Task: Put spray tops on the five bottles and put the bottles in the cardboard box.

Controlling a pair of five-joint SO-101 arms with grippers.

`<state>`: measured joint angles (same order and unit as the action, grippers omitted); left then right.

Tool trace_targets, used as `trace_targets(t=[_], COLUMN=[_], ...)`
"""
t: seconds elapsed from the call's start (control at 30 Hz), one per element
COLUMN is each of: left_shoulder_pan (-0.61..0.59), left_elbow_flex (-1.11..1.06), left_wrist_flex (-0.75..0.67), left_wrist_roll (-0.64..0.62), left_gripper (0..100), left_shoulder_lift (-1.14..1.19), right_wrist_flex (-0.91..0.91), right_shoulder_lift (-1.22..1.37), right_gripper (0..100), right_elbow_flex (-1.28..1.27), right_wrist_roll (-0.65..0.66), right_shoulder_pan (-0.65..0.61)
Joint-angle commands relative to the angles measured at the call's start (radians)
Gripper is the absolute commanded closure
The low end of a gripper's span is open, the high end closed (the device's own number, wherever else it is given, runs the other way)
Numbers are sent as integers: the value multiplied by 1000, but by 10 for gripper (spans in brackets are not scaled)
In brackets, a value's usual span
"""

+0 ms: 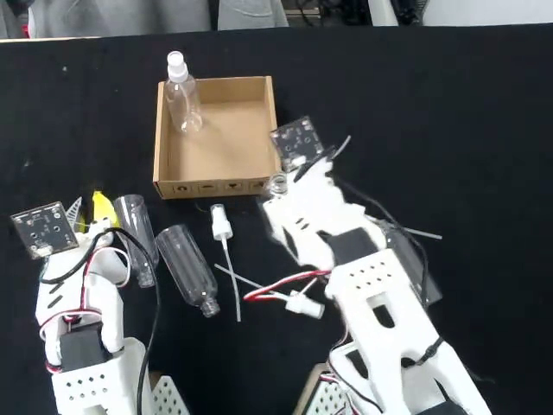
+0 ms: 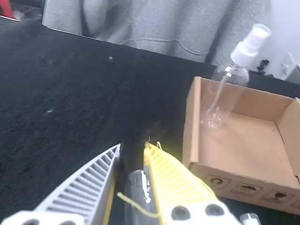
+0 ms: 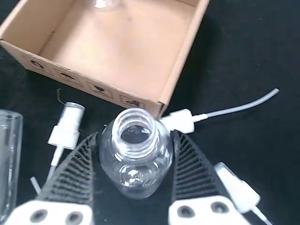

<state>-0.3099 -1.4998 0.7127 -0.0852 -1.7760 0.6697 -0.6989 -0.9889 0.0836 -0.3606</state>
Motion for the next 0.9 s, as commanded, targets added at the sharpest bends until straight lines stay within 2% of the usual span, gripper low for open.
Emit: trace_targets(t=[0.0, 0.43, 0.63, 0.87], left_shoulder_pan=[45, 104, 107, 219], left_elbow_flex=[56, 208, 220, 222], left_wrist_flex=[34, 190, 201, 229], left_wrist_roll=[6, 8, 8, 64], left_gripper=[906, 869, 834, 834], left_shoulder_lift=[-3, 0, 0, 2], right_wrist_flex=[51, 92, 89, 89], right_shoulder_lift=[-44, -44, -44, -44], right_gripper=[981, 981, 981, 981], right_elbow_flex=[104, 153, 153, 153], right_wrist_roll=[-2, -6, -9, -9], right_shoulder_pan=[52, 146, 150, 152])
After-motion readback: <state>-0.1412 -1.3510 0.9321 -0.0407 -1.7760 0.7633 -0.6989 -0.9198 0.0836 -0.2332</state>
